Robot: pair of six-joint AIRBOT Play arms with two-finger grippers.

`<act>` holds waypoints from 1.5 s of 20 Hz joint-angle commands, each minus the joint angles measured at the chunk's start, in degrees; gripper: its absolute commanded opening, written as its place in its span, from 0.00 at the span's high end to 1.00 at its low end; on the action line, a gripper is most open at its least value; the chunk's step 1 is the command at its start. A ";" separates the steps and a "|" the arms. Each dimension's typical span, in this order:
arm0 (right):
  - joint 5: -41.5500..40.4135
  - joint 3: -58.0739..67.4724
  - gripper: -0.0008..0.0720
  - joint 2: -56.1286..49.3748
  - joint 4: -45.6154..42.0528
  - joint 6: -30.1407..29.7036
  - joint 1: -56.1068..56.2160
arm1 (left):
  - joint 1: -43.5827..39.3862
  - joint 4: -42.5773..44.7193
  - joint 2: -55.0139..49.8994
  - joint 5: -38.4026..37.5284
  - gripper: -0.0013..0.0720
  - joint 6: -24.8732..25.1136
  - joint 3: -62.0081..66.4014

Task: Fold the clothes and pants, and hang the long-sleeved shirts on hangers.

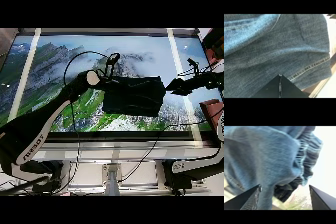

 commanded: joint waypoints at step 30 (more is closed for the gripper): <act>-5.49 5.86 0.06 -20.02 16.22 1.73 25.81 | 5.99 27.41 0.20 -8.66 0.96 -9.92 -0.02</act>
